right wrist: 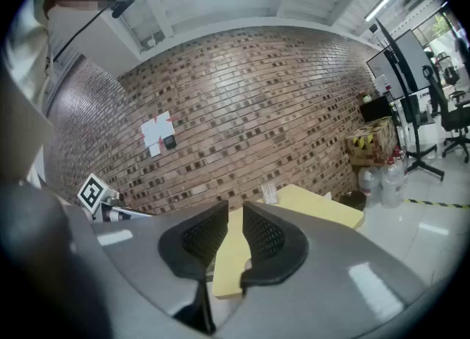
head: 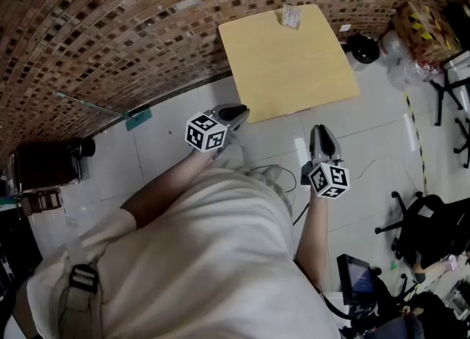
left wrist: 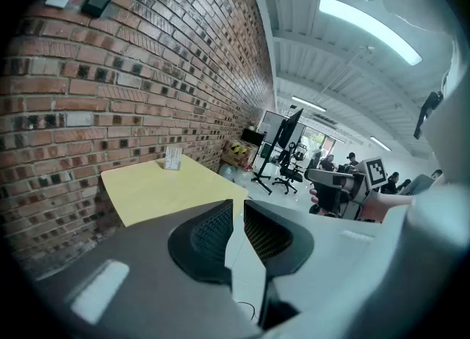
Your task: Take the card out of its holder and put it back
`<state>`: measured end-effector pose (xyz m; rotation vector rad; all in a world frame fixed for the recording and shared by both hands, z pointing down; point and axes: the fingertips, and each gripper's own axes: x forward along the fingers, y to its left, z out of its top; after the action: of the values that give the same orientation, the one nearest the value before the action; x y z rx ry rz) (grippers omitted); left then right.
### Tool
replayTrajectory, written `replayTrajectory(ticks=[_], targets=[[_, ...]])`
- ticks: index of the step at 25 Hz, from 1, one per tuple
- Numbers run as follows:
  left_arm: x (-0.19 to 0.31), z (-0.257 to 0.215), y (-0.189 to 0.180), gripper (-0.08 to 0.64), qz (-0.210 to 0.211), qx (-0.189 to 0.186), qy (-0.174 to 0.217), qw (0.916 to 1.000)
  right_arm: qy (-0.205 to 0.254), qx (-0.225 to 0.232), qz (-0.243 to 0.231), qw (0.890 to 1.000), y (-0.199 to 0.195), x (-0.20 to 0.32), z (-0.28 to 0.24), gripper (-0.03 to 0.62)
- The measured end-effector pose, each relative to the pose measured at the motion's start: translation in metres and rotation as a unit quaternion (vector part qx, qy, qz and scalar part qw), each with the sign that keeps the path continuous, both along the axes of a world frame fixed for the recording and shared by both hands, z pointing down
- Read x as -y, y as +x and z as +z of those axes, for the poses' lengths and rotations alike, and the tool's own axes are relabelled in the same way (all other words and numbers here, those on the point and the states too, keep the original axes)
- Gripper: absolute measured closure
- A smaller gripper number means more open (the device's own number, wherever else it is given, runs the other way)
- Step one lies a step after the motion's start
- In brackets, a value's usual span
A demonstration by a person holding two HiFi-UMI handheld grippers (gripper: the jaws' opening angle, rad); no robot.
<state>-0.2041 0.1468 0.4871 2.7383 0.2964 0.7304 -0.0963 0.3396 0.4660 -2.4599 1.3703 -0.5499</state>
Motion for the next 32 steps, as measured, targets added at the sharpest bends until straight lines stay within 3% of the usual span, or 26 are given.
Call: replayTrajectory(ticks=[6,17,32], targets=[[0.021,-0.003,0.015,0.495,0.005,-0.011,-0.007,0.9999,-0.009,-0.008,0.001,1.000,0.011,0.020,-0.001,0.535],[0.096,-0.021,0.087,0.495,0.084,-0.042,-0.006,0.9956,-0.041,-0.024,0.043,0.998,0.053,0.095,-0.022,0.535],[0.174,-0.002,0.160,0.497,0.169,-0.049,-0.025,0.9841,-0.086,-0.036,0.089,0.992,0.116,0.186,-0.017,0.535]])
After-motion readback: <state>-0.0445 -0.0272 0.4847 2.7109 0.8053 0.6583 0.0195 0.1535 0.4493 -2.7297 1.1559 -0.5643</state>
